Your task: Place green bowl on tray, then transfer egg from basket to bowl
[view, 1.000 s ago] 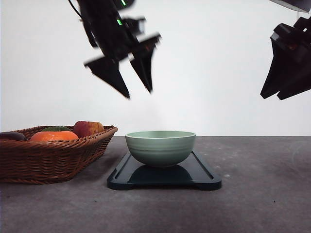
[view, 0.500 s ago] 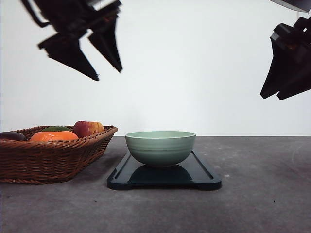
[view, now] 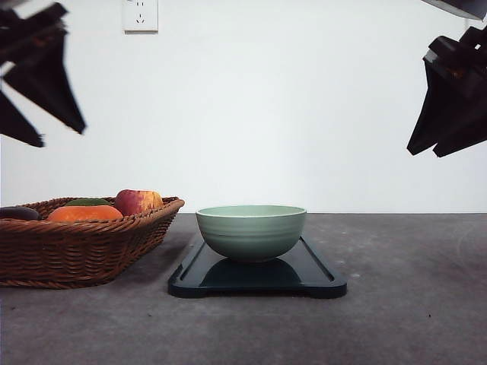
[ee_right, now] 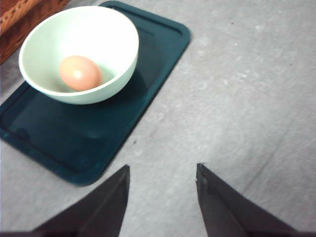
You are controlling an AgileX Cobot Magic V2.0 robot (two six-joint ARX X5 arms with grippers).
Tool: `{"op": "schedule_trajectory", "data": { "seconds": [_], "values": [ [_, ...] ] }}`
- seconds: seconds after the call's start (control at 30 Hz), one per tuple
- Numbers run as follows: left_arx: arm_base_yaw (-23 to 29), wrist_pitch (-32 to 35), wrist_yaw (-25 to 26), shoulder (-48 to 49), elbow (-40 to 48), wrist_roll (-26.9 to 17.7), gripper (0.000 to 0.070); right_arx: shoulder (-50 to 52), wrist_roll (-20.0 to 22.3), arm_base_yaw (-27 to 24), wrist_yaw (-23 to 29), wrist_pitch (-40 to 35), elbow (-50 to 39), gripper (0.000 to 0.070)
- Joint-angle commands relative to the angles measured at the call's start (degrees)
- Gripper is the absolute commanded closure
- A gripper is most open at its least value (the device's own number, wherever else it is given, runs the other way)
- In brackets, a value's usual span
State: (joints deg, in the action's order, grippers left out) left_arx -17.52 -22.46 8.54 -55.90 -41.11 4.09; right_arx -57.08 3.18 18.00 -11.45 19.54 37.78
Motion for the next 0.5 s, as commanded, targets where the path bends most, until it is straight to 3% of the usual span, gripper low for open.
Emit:
{"op": "schedule_trajectory", "data": {
  "seconds": [0.0,0.43,0.47],
  "values": [
    [0.7,0.2,0.0,1.0,1.1,-0.3,0.0313,-0.5,0.4,0.2,-0.7,0.1,0.5,0.0434],
    [2.9,1.5,0.6,5.1,6.1,1.4,0.0313,-0.5,1.0,0.2,-0.5,2.4,0.5,0.0434],
    [2.9,1.5,0.6,5.1,6.1,1.5,0.0374,-0.5,0.9,0.2,-0.5,2.8,0.5,0.0478]
  ]
}}
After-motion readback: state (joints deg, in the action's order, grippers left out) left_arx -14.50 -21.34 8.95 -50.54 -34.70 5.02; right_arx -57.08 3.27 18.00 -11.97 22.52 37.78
